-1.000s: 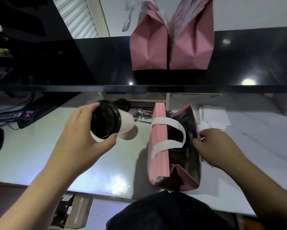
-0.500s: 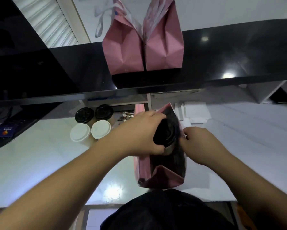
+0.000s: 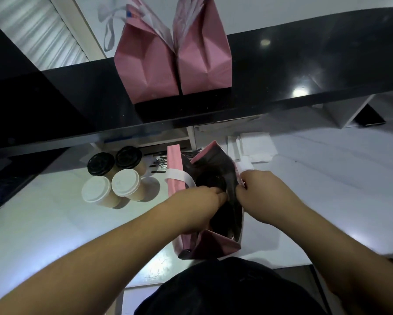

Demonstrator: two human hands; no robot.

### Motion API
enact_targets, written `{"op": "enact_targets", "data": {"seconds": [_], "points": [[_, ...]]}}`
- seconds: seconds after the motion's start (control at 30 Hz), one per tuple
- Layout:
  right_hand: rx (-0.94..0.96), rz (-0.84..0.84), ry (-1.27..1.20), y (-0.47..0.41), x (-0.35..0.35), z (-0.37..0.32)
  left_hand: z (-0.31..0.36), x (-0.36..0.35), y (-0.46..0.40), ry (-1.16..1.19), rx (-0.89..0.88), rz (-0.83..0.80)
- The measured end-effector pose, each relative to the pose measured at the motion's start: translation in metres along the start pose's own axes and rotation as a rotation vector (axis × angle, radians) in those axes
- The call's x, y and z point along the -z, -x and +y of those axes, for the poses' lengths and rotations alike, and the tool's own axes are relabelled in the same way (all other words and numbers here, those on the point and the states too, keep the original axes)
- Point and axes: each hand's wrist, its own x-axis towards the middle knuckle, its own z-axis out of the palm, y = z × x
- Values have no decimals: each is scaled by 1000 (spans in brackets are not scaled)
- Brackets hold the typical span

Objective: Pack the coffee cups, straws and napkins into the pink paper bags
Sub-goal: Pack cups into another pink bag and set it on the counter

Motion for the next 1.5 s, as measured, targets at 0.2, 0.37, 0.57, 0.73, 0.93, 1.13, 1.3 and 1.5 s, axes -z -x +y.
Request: {"op": "enact_targets", "data": {"seconds": [0.2, 0.37, 0.57, 0.73, 0.93, 1.13, 1.3, 1.5], "points": [[-1, 13, 0, 1, 0, 0, 3, -9, -1, -10, -54, 90], [-4, 9, -10, 1, 0, -1, 4, -16, 4, 17, -32, 29], [-25, -4, 6, -1, 2, -3, 6, -13, 3, -24, -33, -16], [-68, -9, 7, -12, 3, -8, 13, -16, 1, -65, -63, -6], [-105, -3, 35, -21, 0, -6, 12, 18, 9, 53, -69, 42], [-165, -19, 23, -21, 7, 6, -36, 48, 32, 591, 142, 941], [-193, 9, 26, -25, 14, 10, -105, -11, 14, 652, 694, 751], [-236, 38, 83, -33, 26, 20, -145, -75, -24, 475, 723, 400]]}}
